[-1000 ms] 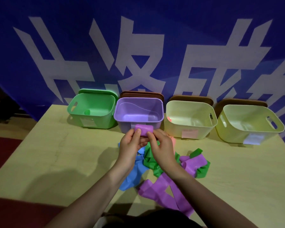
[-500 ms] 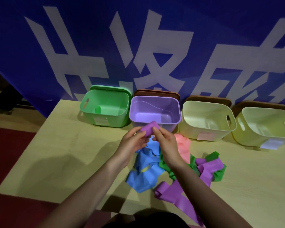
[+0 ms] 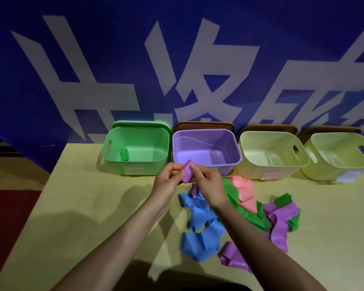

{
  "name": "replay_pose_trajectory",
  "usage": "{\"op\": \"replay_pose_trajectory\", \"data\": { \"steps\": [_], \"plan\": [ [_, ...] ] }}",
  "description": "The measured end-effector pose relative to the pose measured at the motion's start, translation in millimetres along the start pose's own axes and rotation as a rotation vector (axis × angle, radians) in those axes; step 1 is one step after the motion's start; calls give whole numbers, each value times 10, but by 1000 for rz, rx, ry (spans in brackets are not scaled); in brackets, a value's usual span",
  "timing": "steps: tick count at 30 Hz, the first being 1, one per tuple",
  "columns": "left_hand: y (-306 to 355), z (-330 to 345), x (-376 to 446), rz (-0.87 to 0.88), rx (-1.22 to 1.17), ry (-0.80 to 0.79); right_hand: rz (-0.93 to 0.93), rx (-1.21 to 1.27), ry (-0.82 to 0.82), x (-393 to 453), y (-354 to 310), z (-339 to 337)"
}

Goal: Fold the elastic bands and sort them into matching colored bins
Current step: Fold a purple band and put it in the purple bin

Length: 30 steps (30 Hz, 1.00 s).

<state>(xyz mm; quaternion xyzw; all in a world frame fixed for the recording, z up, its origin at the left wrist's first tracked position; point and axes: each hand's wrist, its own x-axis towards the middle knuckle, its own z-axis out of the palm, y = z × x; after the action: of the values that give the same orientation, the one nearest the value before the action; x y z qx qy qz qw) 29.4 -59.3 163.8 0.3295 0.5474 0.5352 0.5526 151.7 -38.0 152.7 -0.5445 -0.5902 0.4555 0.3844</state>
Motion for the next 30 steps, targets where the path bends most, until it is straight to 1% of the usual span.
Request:
{"op": "replay_pose_trajectory", "data": {
  "steps": [3,6,8,10,11,12,13,15,16,18,19,21,23,25,26,27,28,29,30],
  "plan": [
    [-48,-19,128,9,-4,40,97,86,14,127,-25,77],
    [-93,-19,278,4,-47,79,214,293,0,308,-24,125],
    [-99,6,438,-21,-119,115,305,457,19,464,4,196],
    [-80,68,617,-77,-258,158,371,591,62,632,18,267],
    [-70,93,710,-106,-327,190,374,603,70,725,31,292],
    [-72,103,805,-121,-356,223,373,564,73,819,51,312],
    [-81,102,903,-120,-343,238,375,509,83,908,54,324],
    [-102,60,1099,-110,-232,204,393,417,112,1100,110,320],
    [-109,18,1204,-118,-131,169,410,381,119,1208,166,315],
    [-88,-100,1413,-99,184,95,465,314,124,1415,245,302],
    [-84,-166,1516,-48,361,83,486,279,121,1521,289,298],
    [-95,-300,1683,94,662,123,533,167,115,1711,400,307],
    [-117,-390,1783,142,874,170,593,62,109,1880,556,346],
    [-173,-436,1837,123,998,149,650,-60,85,2028,726,413],
    [-211,-446,1855,121,1035,124,686,-140,39,2090,795,439],
    [-248,-451,1870,122,1044,99,721,-182,-10,2136,847,459],
    [-282,-451,1879,119,1031,78,762,-173,-53,2178,901,485],
    [-313,-451,1884,108,1000,61,793,-163,-83,2204,941,524],
    [-340,-454,1885,94,960,50,799,-207,-110,2236,987,568]
  ]
}}
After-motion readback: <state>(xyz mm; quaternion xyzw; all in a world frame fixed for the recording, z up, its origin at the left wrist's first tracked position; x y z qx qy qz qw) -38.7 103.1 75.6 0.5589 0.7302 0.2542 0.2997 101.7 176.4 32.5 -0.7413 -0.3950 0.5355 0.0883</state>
